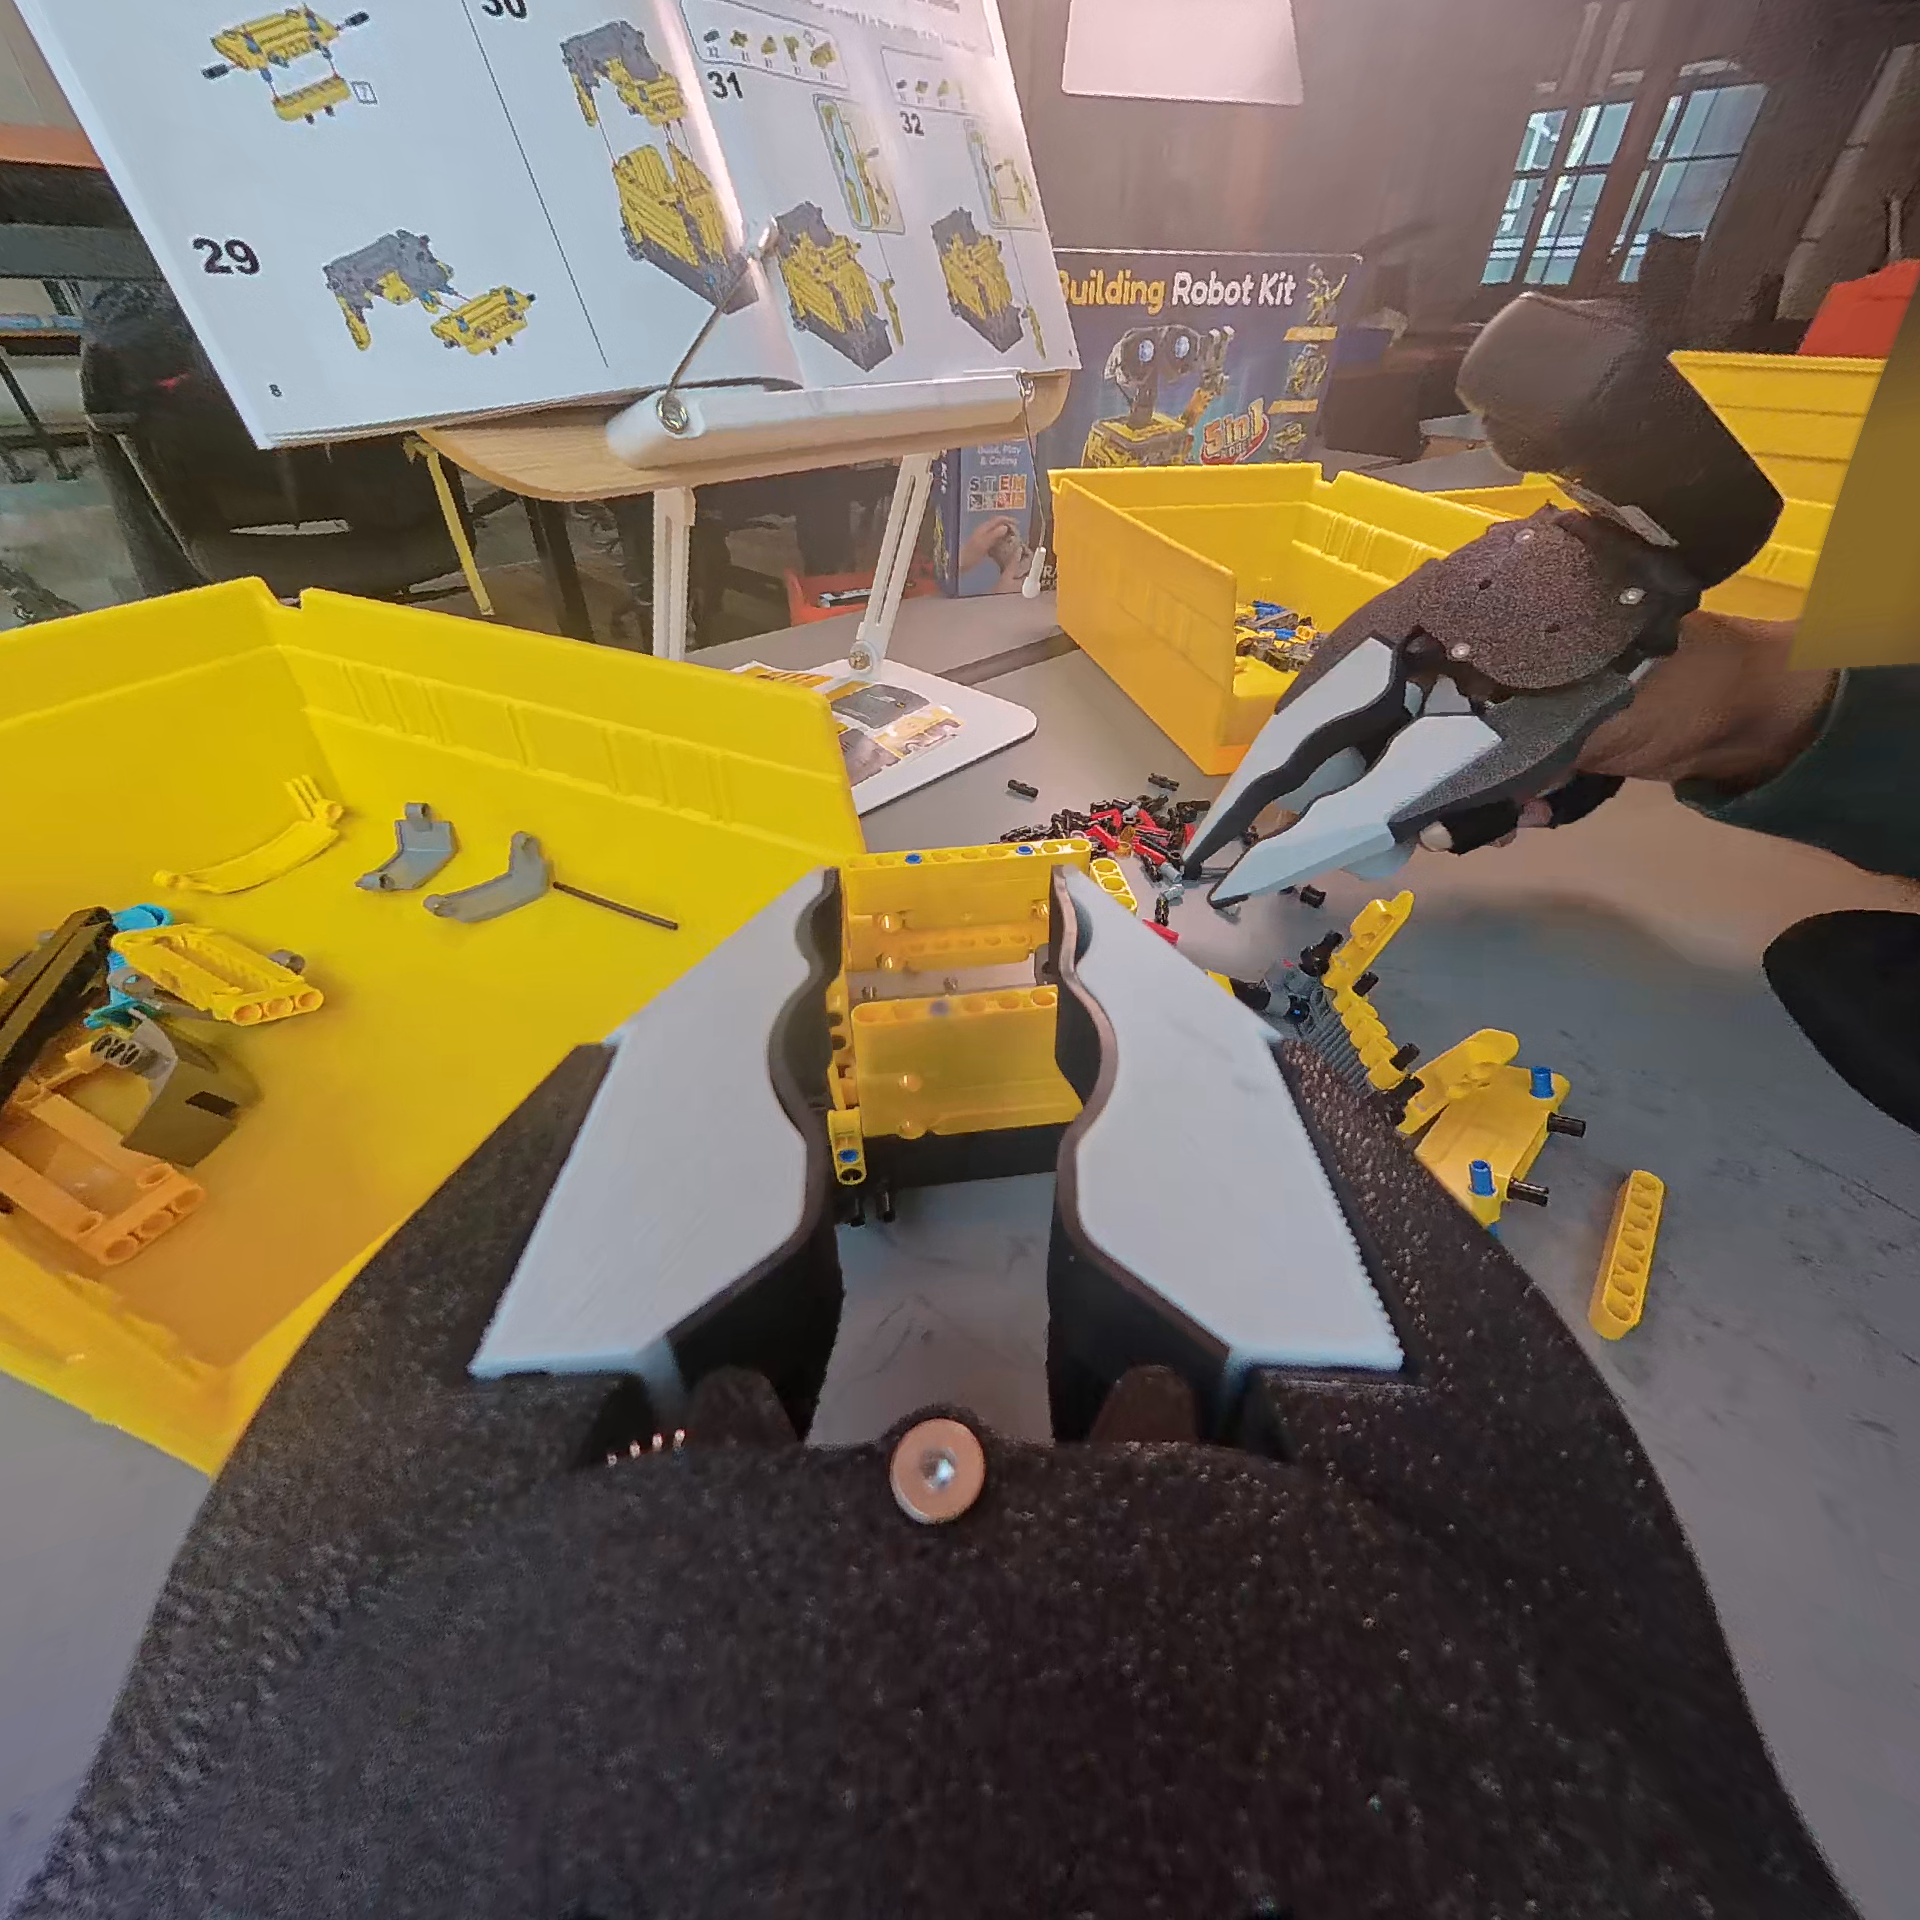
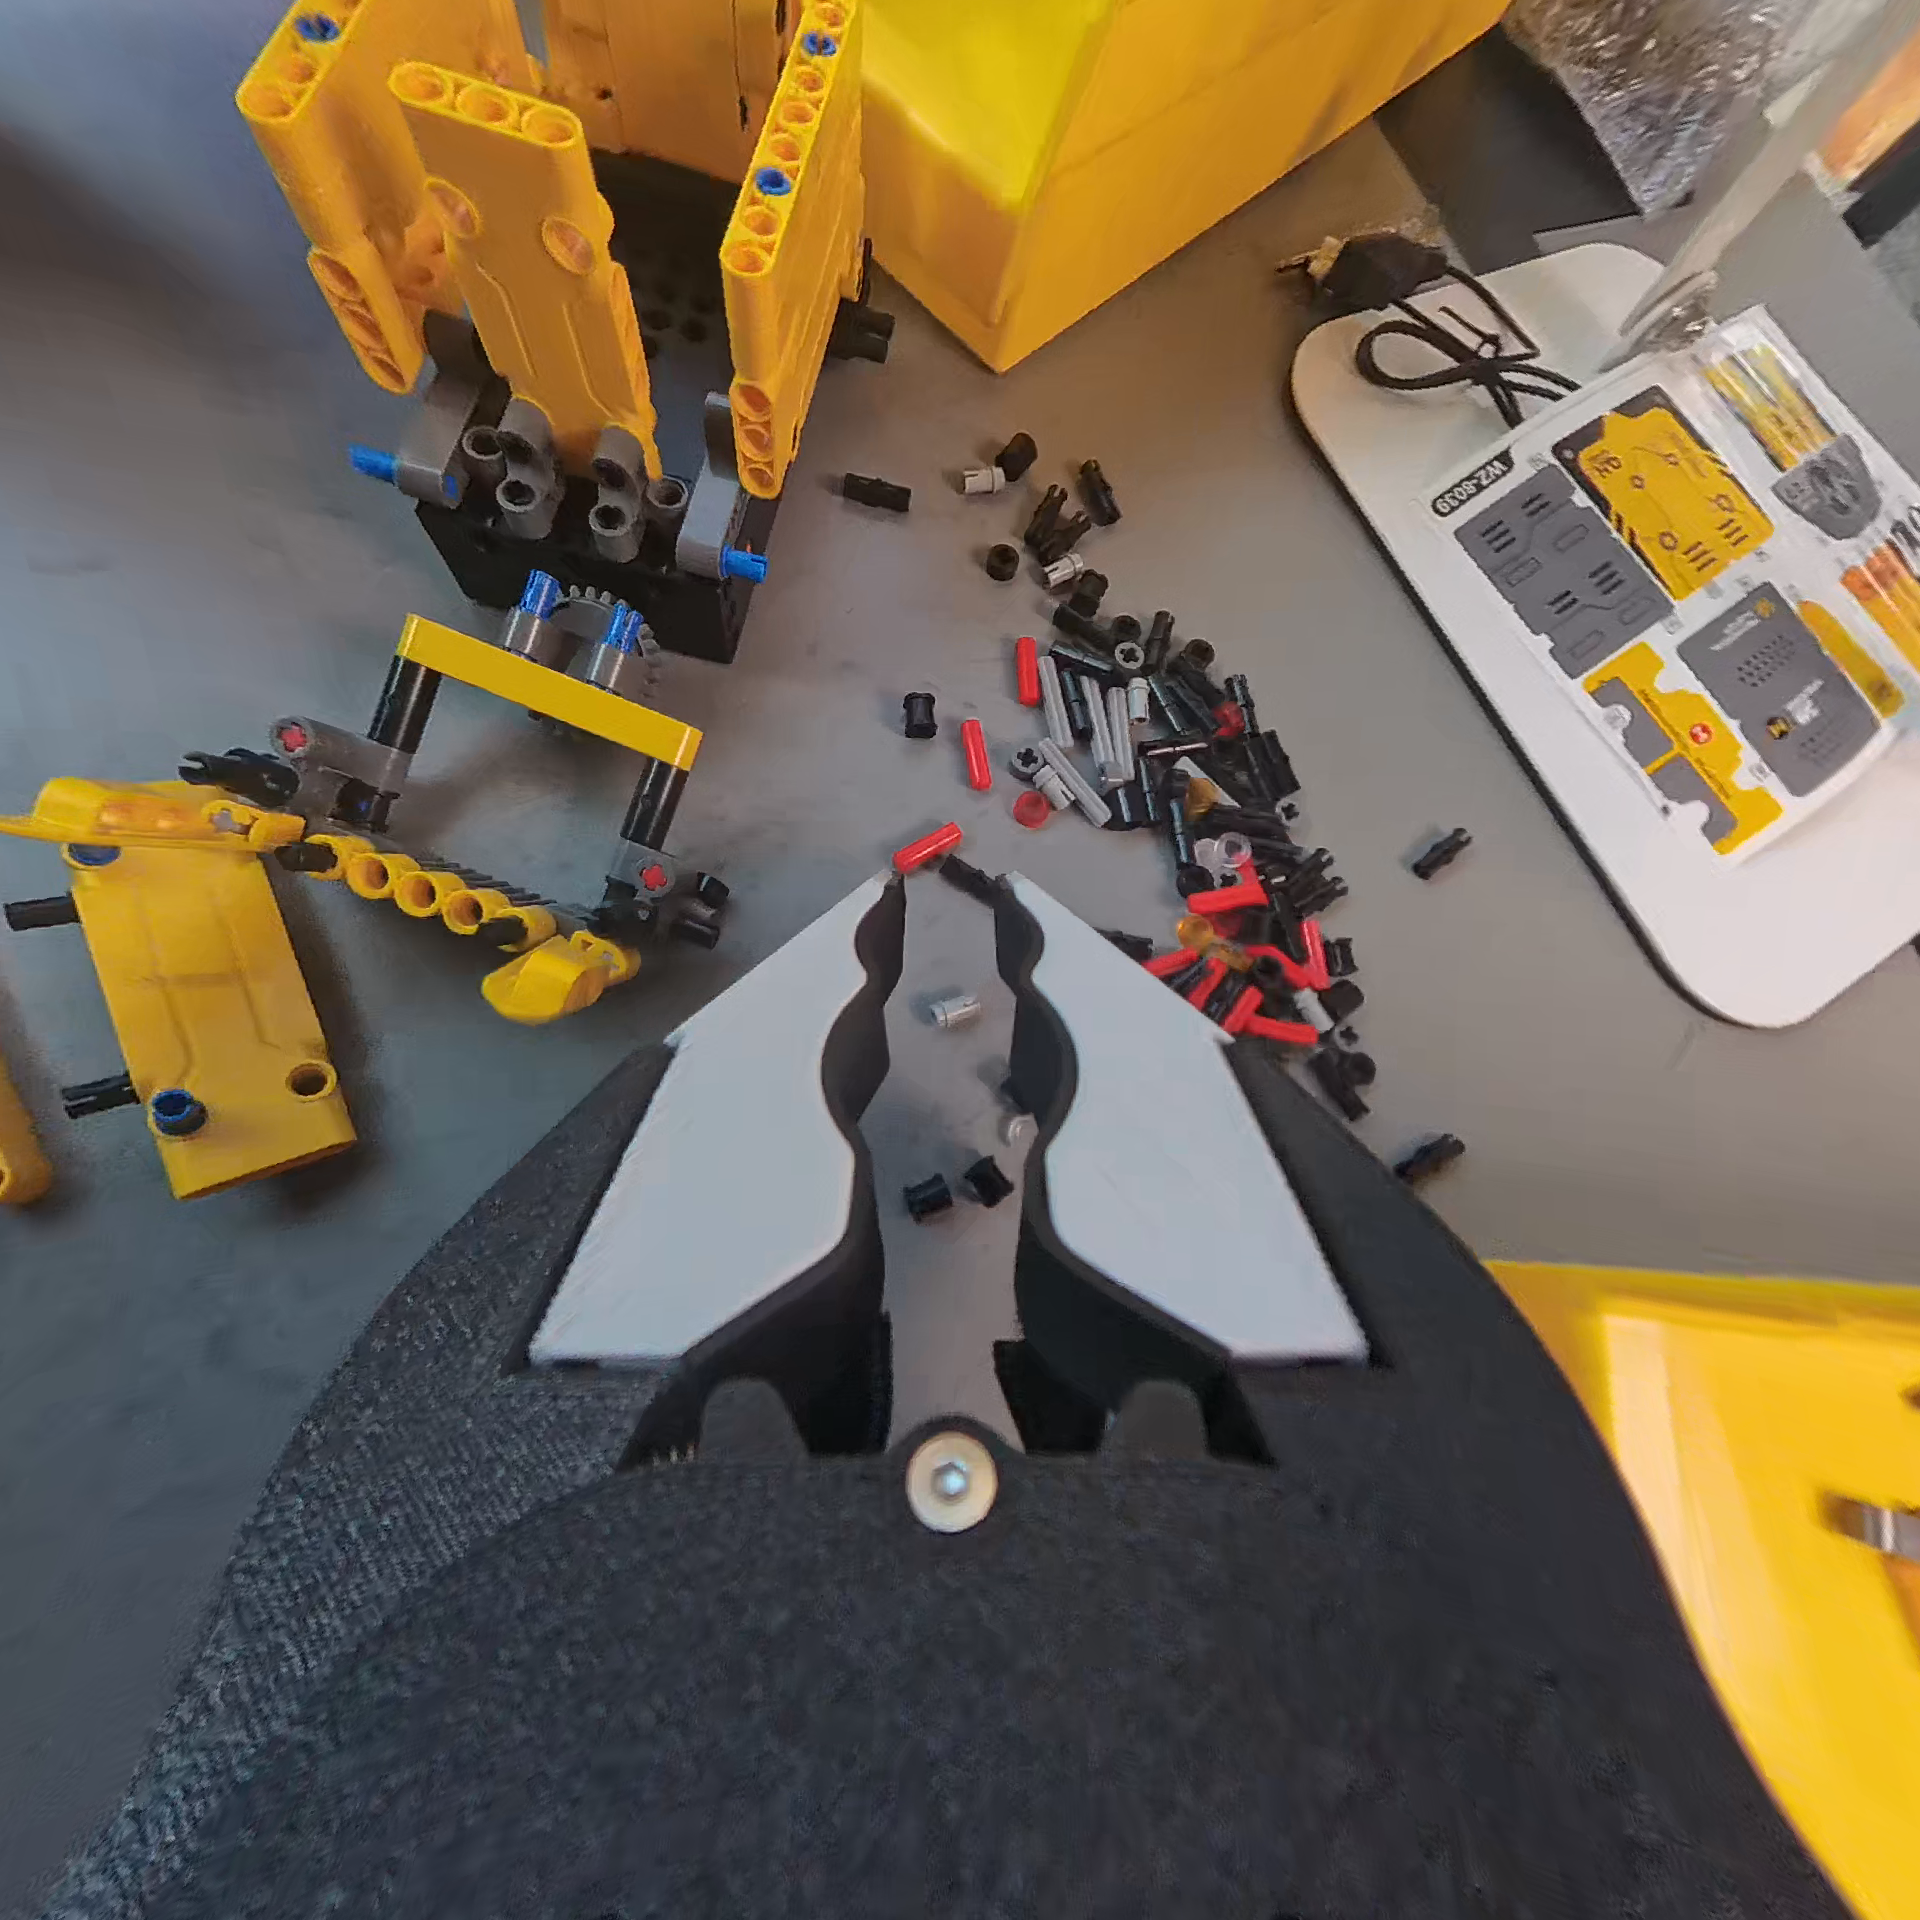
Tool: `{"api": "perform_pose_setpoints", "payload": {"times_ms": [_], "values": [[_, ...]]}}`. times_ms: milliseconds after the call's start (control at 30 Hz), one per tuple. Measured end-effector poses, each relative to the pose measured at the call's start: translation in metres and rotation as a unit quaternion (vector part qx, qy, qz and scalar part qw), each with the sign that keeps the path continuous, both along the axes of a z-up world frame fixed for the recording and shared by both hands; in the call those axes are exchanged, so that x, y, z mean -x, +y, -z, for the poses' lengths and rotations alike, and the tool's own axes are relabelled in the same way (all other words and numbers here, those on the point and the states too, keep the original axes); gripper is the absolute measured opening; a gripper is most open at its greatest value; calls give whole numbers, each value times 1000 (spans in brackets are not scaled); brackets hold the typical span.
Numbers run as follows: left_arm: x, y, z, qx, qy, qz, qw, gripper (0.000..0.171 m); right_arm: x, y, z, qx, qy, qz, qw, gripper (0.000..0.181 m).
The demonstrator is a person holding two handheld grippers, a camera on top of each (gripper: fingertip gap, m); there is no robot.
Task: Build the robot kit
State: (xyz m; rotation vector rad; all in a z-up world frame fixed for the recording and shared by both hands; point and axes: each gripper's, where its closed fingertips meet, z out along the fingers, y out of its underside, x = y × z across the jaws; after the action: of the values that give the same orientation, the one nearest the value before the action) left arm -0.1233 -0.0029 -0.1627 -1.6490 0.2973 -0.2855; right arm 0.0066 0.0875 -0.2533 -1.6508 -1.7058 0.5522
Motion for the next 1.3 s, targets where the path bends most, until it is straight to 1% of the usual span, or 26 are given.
{"api": "perform_pose_setpoints", "payload": {"times_ms": [100,200,267,300,367,467,533,600,633,700,733,767,833,900,933,1000,1067,1133,1200,1267,1300], "values": [[-1,0,1,2,3,2,1000,38,4,3,7,-18,-62,-48,997,16],[-3,0,2,7,2,9,1000,38,7,4,15,6,-108,-75,991,16],[-4,-1,2,8,2,12,1000,38,9,5,19,26,-121,-80,989,14],[-5,-1,2,8,3,14,1000,38,10,5,19,40,-123,-81,988,8],[-6,-1,1,7,2,18,1000,37,10,4,20,60,-132,-81,986,8],[-8,-2,1,9,-1,23,1000,37,2,1,18,53,-140,-84,985,7],[-10,-3,0,8,-2,27,1000,37,-4,-15,3,57,-104,-102,988,7],[-11,-3,-1,7,0,29,1000,36,-17,-46,-15,69,-67,-137,986,7],[-12,-4,-1,6,1,30,1000,36,-27,-62,-20,70,-62,-155,984,7],[-14,-4,0,7,1,33,999,36,-50,-97,-16,76,-78,-191,976,8],[-14,-3,0,8,1,34,999,36,-58,-106,-10,66,-85,-193,975,8],[-16,-3,2,10,1,36,999,35,-64,-113,-5,61,-90,-190,976,8],[-18,-3,4,14,4,38,999,35,-72,-130,8,87,-103,-190,972,8],[-18,-3,6,15,13,36,999,35,-77,-134,21,77,-120,-184,972,9],[-18,-2,7,15,18,34,999,35,-75,-135,19,79,-106,-183,974,8],[-17,-2,9,16,27,30,999,35,-76,-136,20,80,-110,-181,974,8],[-16,-2,10,17,32,28,999,35,-76,-134,20,67,-115,-188,973,17],[-16,-2,10,18,32,26,999,35,-69,-122,6,53,-94,-179,978,19],[-16,-1,11,19,31,28,999,34,-54,-95,-18,44,-43,-143,988,18],[-17,-2,11,20,31,30,999,35,-41,-51,-33,17,-14,-75,997,17],[-18,-2,11,20,32,32,999,34,-36,-28,-35,-3,-15,-43,999,16]]}}
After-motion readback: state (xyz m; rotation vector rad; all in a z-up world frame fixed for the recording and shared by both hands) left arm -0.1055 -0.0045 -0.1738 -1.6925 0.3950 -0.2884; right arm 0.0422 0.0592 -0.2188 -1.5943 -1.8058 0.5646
